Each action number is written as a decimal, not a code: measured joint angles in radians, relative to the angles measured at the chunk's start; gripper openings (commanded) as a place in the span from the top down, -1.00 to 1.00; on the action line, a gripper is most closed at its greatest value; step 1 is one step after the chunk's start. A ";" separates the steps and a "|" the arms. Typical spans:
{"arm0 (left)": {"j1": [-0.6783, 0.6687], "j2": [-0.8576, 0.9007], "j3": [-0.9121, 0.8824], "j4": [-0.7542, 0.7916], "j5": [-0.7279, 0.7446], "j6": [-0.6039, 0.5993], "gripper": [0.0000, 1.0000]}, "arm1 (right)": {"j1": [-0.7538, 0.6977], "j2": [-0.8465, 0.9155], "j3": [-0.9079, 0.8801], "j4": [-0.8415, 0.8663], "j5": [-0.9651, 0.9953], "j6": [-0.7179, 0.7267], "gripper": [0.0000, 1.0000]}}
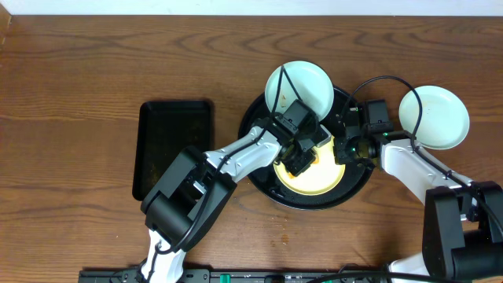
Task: Clean dirty plates on tray and stack at the side
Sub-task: 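Scrub the yellow plate with the sponge while right gripper holds rim, then return the sponge to the black rectangular tray with the left gripper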
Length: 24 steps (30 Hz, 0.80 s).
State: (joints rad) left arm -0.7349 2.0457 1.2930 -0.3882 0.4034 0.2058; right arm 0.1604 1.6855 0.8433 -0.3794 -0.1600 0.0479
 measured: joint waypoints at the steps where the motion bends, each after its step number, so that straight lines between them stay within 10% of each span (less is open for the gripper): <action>1: 0.000 0.000 -0.003 0.008 0.014 -0.005 0.84 | 0.000 0.000 0.000 0.000 0.000 0.000 0.98; 24: 0.192 0.014 -0.045 0.362 0.360 -0.434 0.85 | 0.000 0.000 0.000 -0.001 0.001 0.000 0.91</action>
State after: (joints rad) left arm -0.5430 2.0602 1.2476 -0.0257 0.7635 -0.2283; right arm 0.1600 1.6855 0.8433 -0.3801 -0.1593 0.0483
